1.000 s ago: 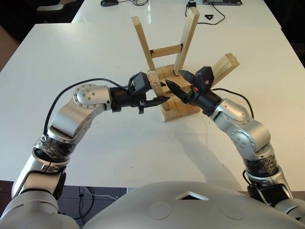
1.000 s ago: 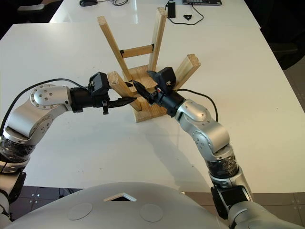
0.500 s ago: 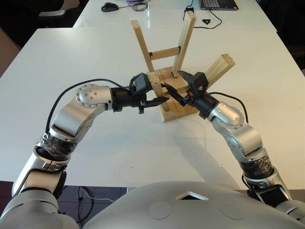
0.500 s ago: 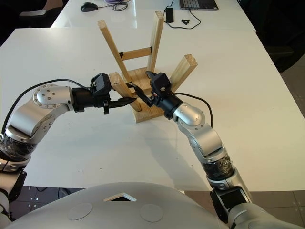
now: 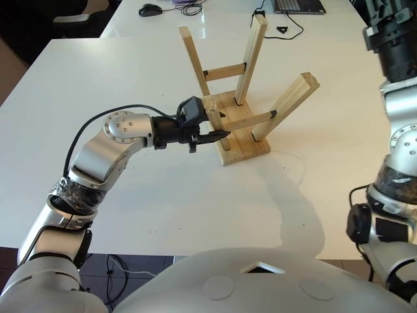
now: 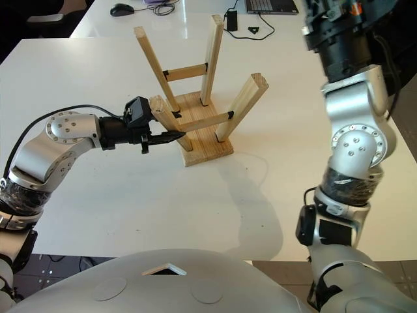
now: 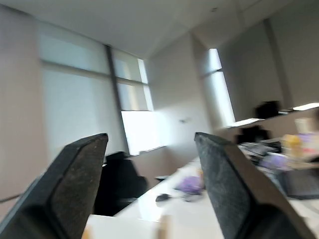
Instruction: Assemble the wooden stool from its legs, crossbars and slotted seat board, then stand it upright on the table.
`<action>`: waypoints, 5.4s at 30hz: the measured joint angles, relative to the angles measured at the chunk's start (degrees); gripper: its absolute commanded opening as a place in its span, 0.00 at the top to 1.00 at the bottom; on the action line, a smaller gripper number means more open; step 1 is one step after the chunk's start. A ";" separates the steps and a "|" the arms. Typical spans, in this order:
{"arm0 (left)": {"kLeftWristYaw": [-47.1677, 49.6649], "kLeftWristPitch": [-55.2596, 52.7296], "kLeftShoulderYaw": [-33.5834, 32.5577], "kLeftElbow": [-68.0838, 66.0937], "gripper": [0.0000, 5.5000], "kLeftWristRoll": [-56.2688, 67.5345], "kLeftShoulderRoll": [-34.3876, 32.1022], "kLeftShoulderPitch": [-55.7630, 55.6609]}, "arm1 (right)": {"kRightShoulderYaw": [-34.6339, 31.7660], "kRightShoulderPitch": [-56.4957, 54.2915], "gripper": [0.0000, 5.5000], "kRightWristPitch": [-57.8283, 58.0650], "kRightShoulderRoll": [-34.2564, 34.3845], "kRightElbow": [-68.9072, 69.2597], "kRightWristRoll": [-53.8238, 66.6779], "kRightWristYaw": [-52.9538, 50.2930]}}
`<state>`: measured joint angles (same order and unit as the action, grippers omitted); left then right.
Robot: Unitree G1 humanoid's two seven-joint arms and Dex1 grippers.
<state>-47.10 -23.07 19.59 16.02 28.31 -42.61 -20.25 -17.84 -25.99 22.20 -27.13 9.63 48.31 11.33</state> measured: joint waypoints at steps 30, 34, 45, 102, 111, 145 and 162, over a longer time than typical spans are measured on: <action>-1.66 -0.09 -0.46 -0.70 0.63 -1.17 -0.87 -1.11 | 17.41 10.82 0.42 -6.49 4.15 -12.89 -38.80 -2.81; -1.22 -0.19 -0.46 -0.59 0.63 -1.17 -0.88 -0.95 | 13.04 10.11 0.42 -9.16 1.98 -18.35 -42.26 -6.14; -1.66 0.03 -3.32 -0.23 0.63 -0.05 -3.04 0.14 | 24.49 13.73 0.42 10.38 11.64 6.45 -37.63 -2.49; -3.14 -7.18 -20.13 16.07 0.32 -5.63 -3.97 34.33 | 22.24 17.85 0.42 -4.02 -4.39 -7.36 -45.65 23.72; -4.30 7.09 -30.09 -4.99 0.47 -7.89 -2.40 32.86 | 19.56 28.69 0.42 -1.48 -15.87 2.01 -37.19 41.01; 5.61 9.63 -20.12 6.72 0.47 -13.77 5.13 41.69 | 20.18 33.74 0.42 0.09 -19.87 11.04 -38.53 43.61; 1.30 -2.30 -32.02 22.59 0.47 0.50 -2.76 45.67 | 3.73 39.76 0.42 2.59 -26.39 21.46 -25.08 53.55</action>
<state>-45.80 -25.37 -12.44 38.61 28.80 -45.36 25.41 -14.12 13.76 24.80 -53.52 31.09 23.23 64.88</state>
